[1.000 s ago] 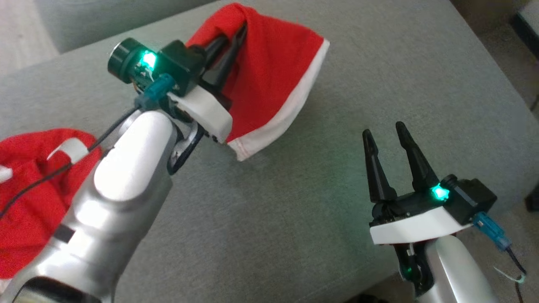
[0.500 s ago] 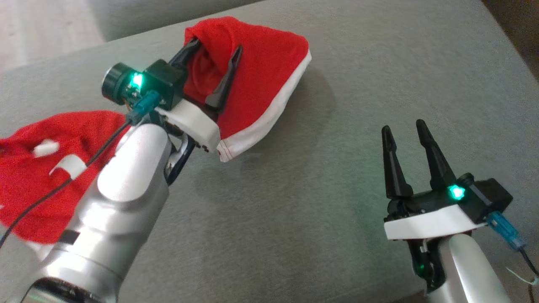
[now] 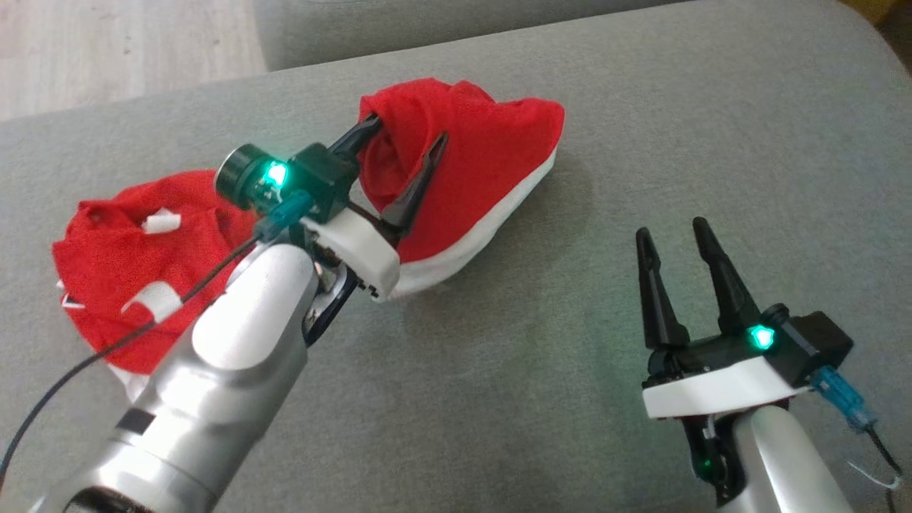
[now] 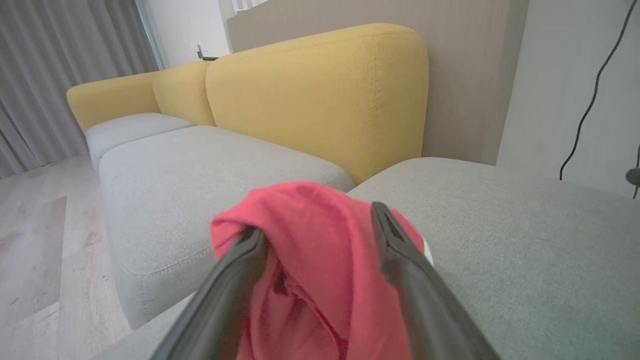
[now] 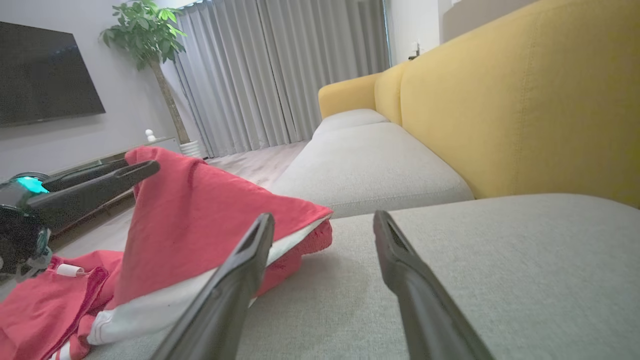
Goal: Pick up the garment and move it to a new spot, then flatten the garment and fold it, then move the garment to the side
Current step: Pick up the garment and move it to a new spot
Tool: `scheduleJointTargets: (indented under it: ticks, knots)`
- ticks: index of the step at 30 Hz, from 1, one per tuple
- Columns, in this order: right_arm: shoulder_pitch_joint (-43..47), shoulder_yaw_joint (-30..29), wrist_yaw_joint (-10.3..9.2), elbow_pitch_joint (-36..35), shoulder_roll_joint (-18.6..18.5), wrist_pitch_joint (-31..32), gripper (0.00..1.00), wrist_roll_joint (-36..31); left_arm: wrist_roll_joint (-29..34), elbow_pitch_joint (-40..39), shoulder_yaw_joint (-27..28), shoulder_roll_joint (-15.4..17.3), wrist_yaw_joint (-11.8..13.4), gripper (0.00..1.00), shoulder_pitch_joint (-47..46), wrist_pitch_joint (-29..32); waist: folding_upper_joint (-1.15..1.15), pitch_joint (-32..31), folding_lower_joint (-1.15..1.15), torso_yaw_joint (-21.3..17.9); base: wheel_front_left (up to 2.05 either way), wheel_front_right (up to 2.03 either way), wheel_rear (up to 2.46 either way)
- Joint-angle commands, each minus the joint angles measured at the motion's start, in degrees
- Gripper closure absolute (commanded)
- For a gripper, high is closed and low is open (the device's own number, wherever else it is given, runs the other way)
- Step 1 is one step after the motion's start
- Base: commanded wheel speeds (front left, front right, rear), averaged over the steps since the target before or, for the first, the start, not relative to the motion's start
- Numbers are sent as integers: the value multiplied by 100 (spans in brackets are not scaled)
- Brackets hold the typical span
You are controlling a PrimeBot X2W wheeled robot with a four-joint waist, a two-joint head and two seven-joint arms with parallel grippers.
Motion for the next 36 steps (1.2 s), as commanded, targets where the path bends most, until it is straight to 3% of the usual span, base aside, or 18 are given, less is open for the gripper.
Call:
scheduleJointTargets:
  ticks: [1, 9, 14, 22, 29, 33, 36]
  knots:
    - [-157, 171, 43, -166, -29, -37, 0, 39, -22, -229, 140, 144, 14, 0, -450, 21, 0, 10, 0, -82, 0, 0, 0]
    - [-233, 280, 43, -168, -29, -37, 0, 249, -356, -382, -574, 327, 11, 0, -593, 605, 0, -43, 0, -451, 0, 0, 0]
    - [-215, 236, 43, -173, -29, -37, 0, 286, -796, -700, -1088, 711, 11, 0, -452, 888, 0, -69, 0, -472, 0, 0, 0]
    - [-153, 52, 43, -142, -29, -37, 0, 259, -1232, -1121, -1561, 1184, 10, 0, -89, 1126, 0, -162, 0, -200, 0, 0, 0]
    - [-34, -175, 43, -131, -29, -37, 0, 190, -1372, -1421, -1616, 1475, 34, 0, 173, 1076, 0, -272, 0, 233, 0, 0, 0]
    - [10, -255, 43, -109, -29, -37, 0, 132, -1437, -1607, -1457, 1618, 255, 0, 338, 888, 0, -347, 0, 467, 0, 0, 0]
    - [49, -335, 43, -106, -29, -37, 0, 114, -1553, -1731, -1118, 1693, 680, 0, 540, 525, 0, -428, 0, 619, 0, 0, 0]
